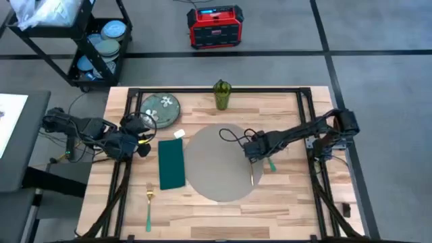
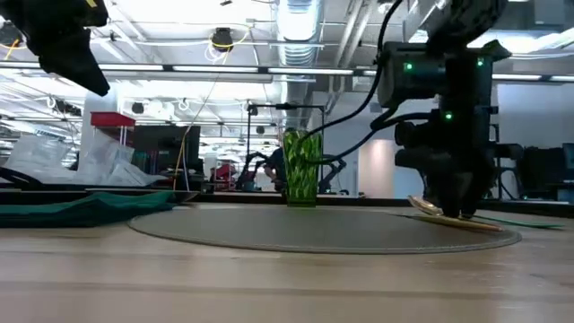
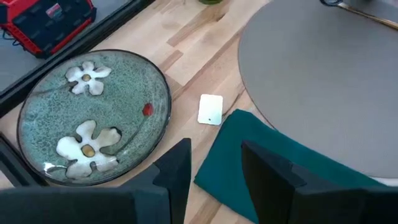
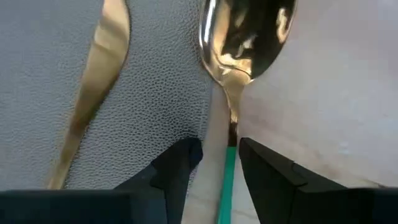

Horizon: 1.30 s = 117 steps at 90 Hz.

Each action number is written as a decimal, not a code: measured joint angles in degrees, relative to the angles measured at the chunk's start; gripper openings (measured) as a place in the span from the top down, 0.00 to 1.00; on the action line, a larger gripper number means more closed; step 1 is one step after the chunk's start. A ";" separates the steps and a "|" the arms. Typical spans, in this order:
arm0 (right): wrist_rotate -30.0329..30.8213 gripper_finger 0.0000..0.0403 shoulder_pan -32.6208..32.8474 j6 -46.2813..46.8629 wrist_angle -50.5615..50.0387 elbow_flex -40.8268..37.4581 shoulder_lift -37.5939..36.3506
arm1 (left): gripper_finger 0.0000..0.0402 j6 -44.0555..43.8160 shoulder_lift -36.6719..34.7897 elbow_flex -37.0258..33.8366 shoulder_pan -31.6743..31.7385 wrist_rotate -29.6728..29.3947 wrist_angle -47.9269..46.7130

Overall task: Set table place
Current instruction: Put the green spoon to the right of the gold knife

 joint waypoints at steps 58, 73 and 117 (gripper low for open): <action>-2.02 0.99 -1.23 -0.76 -2.75 1.28 0.17 | 0.69 0.56 0.02 0.00 -0.02 -0.09 -1.71; -2.73 1.00 -1.16 -0.63 -6.65 2.18 -0.96 | 0.69 0.61 0.02 0.00 -0.01 -0.13 -2.02; -4.92 1.00 1.79 7.98 -8.44 2.63 -6.22 | 0.69 1.70 0.00 0.00 -0.02 -0.13 -2.01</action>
